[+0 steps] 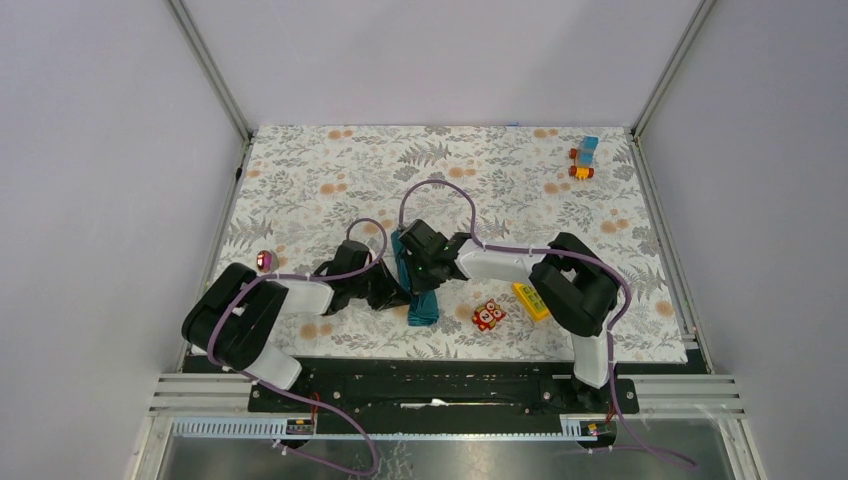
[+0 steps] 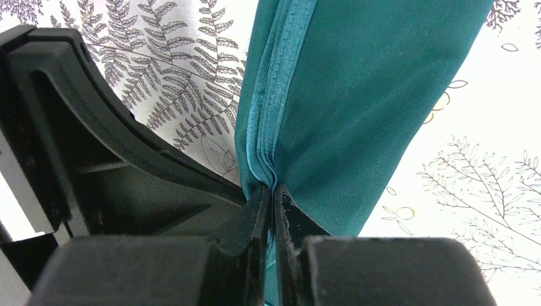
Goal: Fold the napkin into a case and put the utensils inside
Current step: Smooth out the smaller rectangle-folded napkin at the center of the board.
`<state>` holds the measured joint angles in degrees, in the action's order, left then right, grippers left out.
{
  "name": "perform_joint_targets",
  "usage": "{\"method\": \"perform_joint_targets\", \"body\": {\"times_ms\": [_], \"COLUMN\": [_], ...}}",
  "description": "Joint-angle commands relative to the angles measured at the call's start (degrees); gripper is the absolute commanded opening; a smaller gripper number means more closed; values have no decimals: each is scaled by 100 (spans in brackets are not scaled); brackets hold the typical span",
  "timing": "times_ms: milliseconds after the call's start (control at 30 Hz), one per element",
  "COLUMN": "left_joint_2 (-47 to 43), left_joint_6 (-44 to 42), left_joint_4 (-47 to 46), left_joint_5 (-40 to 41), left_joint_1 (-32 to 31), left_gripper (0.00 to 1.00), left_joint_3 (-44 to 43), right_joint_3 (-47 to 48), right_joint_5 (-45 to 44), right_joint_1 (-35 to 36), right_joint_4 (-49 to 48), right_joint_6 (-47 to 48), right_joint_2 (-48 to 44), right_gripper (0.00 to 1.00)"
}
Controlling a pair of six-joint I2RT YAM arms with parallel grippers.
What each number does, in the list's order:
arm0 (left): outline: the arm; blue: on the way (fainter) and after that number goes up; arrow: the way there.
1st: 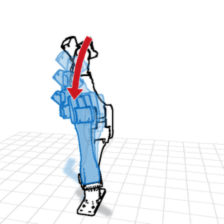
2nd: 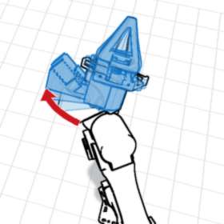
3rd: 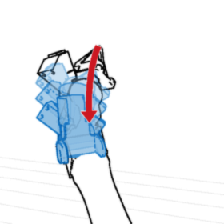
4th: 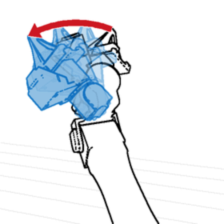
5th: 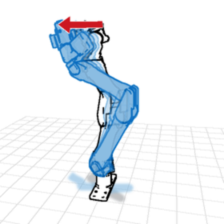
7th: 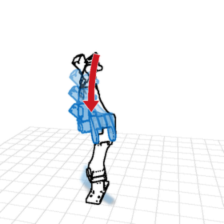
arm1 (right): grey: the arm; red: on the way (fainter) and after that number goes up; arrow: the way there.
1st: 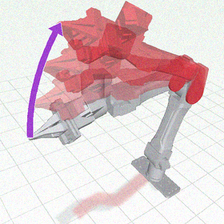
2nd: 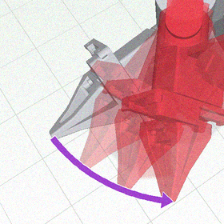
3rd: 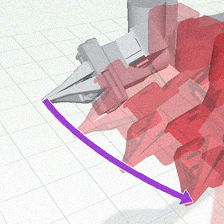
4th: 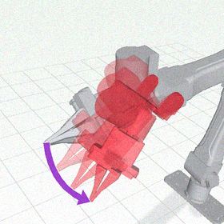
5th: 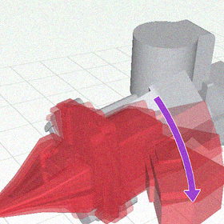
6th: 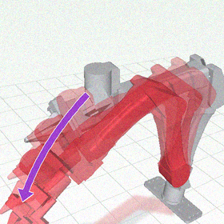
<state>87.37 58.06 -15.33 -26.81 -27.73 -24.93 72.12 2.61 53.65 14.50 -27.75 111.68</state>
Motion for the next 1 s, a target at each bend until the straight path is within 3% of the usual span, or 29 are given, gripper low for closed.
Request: {"method": "perform_joint_targets", "body": {"times_ms": [0, 233, 400, 500, 733, 967], "left_joint_2": [-34, -1130, -1654, -1312, 310, 1552], "left_joint_6": [-46, -554, -1044, -1168, -547, -506], "left_joint_4": [62, 1464, 2396, 2299, 848, 226], "left_joint_5": [451, 798, 432, 58, -558, -611], "left_joint_1": [-118, -15, 664, 968, 1003, 890], "left_gripper": [2, 13, 19, 15, 5, 0], "left_joint_3": [186, 81, -443, -1062, -2125, -2255], "right_joint_3": [-130, -544, -621, -656, -710, -745], "right_joint_5": [248, 620, 904, 949, 984, 972], "right_joint_1": [-31, -283, -412, -408, -408, -376], "right_joint_4": [-207, -565, -685, -717, -791, -825], "right_joint_6": [-210, -281, -303, -289, -302, -171], "right_joint_2": [-116, -105, -57, -62, -164, -472], "right_gripper": [11, 17, 20, 23, 28, 32]}}
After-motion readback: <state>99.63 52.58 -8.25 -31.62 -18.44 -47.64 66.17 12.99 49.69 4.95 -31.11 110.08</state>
